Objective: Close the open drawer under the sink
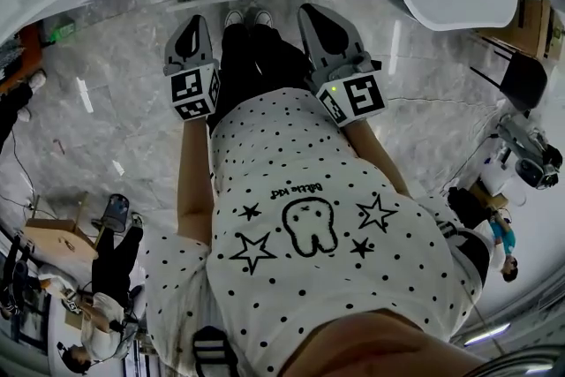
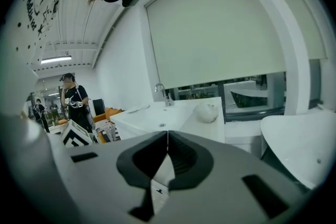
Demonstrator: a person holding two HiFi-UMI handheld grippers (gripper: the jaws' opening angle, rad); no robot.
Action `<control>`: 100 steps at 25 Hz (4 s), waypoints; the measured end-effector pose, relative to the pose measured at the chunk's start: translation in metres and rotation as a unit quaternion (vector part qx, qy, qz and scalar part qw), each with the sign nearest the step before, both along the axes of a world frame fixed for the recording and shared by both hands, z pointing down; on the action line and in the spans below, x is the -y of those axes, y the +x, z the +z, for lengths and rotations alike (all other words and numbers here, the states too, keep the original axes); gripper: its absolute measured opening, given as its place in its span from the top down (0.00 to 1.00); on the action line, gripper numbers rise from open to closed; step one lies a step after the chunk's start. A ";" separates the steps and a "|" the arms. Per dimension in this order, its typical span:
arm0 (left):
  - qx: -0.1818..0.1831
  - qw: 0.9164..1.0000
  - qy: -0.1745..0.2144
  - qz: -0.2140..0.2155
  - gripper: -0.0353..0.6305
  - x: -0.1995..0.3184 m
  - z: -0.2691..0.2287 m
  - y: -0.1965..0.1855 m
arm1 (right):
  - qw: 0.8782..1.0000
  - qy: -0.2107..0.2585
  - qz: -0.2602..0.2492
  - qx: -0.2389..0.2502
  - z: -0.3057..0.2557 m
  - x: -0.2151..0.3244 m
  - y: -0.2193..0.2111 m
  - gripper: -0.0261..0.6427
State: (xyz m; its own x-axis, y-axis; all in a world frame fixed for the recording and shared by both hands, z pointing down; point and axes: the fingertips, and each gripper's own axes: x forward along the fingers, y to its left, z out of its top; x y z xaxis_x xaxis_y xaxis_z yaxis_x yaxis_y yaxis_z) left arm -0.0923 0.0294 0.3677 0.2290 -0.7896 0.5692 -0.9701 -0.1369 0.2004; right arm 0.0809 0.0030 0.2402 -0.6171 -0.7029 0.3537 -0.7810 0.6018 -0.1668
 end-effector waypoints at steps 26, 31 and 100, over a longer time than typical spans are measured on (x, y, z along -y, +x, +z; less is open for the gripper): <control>-0.015 0.988 -0.153 -0.011 0.75 -0.003 0.292 0.015 | 0.994 -0.104 -0.026 -0.004 0.121 -0.041 -0.013 0.94; 0.004 0.991 -0.134 -0.005 0.71 0.009 0.314 0.027 | 0.992 -0.126 -0.019 -0.003 0.136 -0.046 -0.013 0.94; 0.003 0.990 -0.136 -0.030 0.73 0.041 0.329 0.031 | 0.983 -0.182 0.035 -0.005 0.172 -0.045 -0.011 0.94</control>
